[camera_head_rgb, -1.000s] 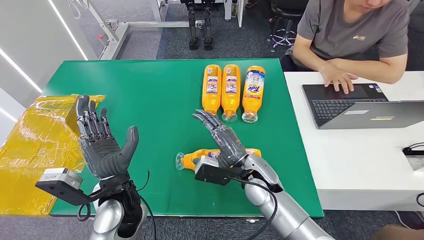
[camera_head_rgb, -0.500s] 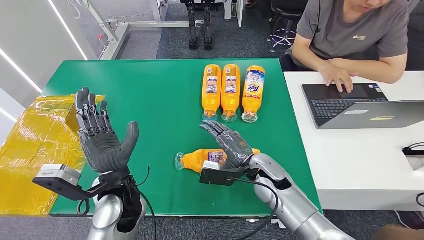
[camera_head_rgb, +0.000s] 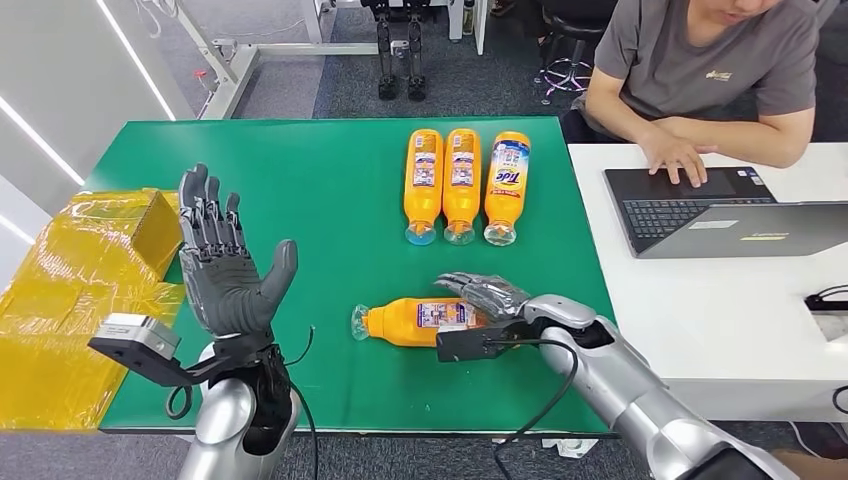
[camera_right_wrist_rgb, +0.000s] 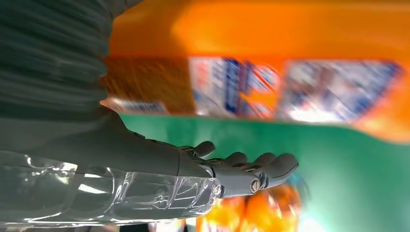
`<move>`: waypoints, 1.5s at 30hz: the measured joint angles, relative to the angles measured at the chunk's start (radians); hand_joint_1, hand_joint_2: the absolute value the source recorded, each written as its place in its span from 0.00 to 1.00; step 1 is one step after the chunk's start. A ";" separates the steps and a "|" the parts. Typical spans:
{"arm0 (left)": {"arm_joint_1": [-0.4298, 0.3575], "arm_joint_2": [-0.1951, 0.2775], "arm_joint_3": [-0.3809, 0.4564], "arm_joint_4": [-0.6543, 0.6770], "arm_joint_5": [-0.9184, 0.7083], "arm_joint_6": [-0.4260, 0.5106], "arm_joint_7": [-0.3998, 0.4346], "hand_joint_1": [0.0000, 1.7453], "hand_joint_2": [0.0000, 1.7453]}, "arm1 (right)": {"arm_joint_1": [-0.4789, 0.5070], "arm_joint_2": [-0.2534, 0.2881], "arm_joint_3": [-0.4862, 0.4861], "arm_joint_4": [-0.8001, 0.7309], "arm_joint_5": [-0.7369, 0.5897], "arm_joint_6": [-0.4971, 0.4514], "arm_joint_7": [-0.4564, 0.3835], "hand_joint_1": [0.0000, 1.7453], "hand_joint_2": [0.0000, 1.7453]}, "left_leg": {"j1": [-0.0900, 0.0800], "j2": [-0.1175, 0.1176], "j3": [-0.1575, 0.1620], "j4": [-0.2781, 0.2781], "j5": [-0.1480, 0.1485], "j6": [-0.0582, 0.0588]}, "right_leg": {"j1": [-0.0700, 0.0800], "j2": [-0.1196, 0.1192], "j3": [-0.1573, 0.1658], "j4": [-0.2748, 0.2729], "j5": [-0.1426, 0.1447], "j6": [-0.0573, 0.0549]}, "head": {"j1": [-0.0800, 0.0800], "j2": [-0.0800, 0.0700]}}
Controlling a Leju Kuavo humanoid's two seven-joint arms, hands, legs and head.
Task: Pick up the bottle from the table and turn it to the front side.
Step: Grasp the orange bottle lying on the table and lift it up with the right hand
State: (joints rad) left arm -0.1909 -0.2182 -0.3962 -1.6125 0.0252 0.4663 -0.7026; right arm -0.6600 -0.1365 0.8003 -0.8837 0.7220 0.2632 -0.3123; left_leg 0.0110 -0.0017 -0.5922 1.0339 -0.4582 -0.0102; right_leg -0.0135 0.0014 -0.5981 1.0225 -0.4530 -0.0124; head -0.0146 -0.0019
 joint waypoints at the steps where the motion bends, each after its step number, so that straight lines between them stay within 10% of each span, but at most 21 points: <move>1: -0.006 0.000 0.000 0.007 0.005 0.000 0.000 0.00 1.00 | -0.013 -0.004 0.007 0.019 -0.001 0.021 -0.001 0.00 1.00 | 0.000 0.000 0.000 0.000 0.000 0.000 | 0.000 0.000 0.000 0.000 0.000 0.000 | 0.000 0.000; 15: -0.041 -0.001 0.000 0.068 0.037 0.001 0.000 0.00 1.00 | -0.138 -0.015 0.100 0.218 -0.022 0.089 0.001 0.04 1.00 | 0.000 0.000 0.000 0.000 0.000 0.000 | 0.000 0.000 0.000 0.000 0.000 0.000 | 0.000 0.000; 23: -0.042 -0.006 0.000 0.071 0.037 0.005 0.000 0.00 1.00 | -0.162 -0.011 0.130 0.263 -0.021 0.030 -0.019 0.98 1.00 | 0.000 0.000 0.000 0.000 0.001 0.001 | 0.000 0.000 0.000 0.000 0.001 0.001 | 0.000 0.000; 36: -0.042 -0.009 0.000 0.070 0.035 0.019 0.000 0.00 1.00 | -0.163 0.002 0.152 0.279 -0.023 -0.065 -0.055 1.00 1.00 | 0.000 0.000 0.000 0.000 0.001 0.002 | 0.000 0.000 0.000 0.000 0.002 0.001 | 0.000 0.000; 45: -0.016 -0.008 0.000 0.064 0.019 0.016 0.000 0.00 1.00 | -0.074 0.035 0.097 0.220 -0.114 -0.406 -0.026 1.00 1.00 | 0.000 -0.001 -0.001 0.000 0.001 0.002 | 0.000 -0.001 0.000 0.000 0.001 0.002 | 0.000 0.000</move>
State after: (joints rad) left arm -0.2068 -0.2264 -0.3964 -1.5490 0.0444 0.4822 -0.7027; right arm -0.7342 -0.1012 0.8970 -0.6641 0.6079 -0.1430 -0.3382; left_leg 0.0113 -0.0025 -0.5933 1.0340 -0.4570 -0.0086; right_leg -0.0131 0.0009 -0.5982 1.0227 -0.4517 -0.0108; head -0.0147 -0.0019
